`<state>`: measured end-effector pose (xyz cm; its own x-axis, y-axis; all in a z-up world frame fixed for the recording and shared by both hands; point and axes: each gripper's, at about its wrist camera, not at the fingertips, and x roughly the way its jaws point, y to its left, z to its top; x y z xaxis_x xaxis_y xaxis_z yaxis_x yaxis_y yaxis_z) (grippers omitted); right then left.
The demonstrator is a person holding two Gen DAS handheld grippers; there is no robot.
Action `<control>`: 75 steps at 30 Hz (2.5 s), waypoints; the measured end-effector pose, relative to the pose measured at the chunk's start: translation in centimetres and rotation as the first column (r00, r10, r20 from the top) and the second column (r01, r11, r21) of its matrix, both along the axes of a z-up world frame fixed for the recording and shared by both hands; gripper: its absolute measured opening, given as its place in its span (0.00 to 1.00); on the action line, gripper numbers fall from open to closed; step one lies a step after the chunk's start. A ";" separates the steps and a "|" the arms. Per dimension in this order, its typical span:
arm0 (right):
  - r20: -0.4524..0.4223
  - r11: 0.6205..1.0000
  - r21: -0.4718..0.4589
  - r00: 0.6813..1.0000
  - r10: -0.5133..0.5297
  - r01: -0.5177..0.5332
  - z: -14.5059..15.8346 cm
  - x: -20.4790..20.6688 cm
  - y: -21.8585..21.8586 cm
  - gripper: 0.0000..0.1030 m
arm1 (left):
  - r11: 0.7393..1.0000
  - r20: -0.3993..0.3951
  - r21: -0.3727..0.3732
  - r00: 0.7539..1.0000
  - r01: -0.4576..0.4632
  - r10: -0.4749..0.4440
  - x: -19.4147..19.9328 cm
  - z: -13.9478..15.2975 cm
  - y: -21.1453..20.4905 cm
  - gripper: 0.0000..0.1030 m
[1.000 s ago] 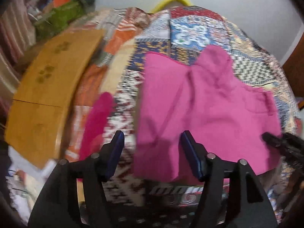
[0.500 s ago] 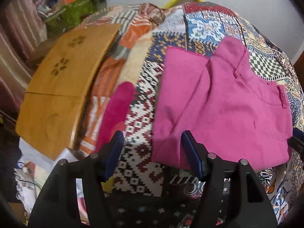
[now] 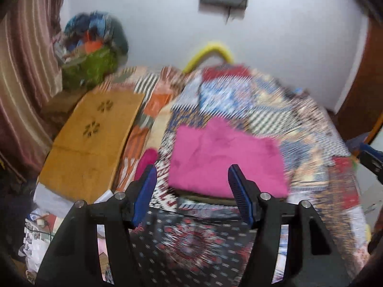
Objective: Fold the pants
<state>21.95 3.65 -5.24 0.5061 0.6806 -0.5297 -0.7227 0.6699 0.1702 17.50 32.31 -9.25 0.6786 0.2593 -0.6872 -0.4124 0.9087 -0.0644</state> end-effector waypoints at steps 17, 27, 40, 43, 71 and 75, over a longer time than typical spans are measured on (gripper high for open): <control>0.256 0.963 0.259 0.967 0.002 -0.070 11.0 -13.2 -8.6 0.49 | 0.988 0.423 0.148 0.901 0.041 -0.101 -16.1 15.8 -15.1 0.64; 0.321 0.950 0.301 0.947 -0.019 -0.083 11.0 -17.1 -10.4 0.63 | 0.980 0.513 0.199 0.850 0.015 -0.117 -21.6 16.8 -19.9 0.80; 0.338 0.953 0.303 0.935 -0.105 -0.003 10.2 -18.2 -10.3 0.97 | 0.974 0.533 0.226 0.838 -0.009 -0.116 -23.6 15.9 -22.0 0.99; 0.345 0.951 0.310 0.930 -0.126 0.014 10.0 -18.5 -10.7 1.00 | 0.974 0.531 0.227 0.839 -0.003 -0.121 -23.7 15.6 -22.2 0.99; 0.346 0.956 0.292 0.929 -0.131 0.026 9.7 -19.2 -11.0 1.00 | 0.974 0.507 0.225 0.852 0.016 -0.132 -22.8 14.3 -22.2 1.00; 0.349 0.957 0.287 0.928 -0.133 0.029 9.8 -19.3 -11.0 1.00 | 0.975 0.505 0.222 0.853 0.023 -0.135 -22.6 14.1 -22.3 1.00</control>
<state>2.64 -7.35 4.59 0.6867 0.7200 -0.1005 -0.7141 0.6939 0.0921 -5.14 10.04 4.85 0.9433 0.2832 -0.1732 -0.2970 0.9530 -0.0596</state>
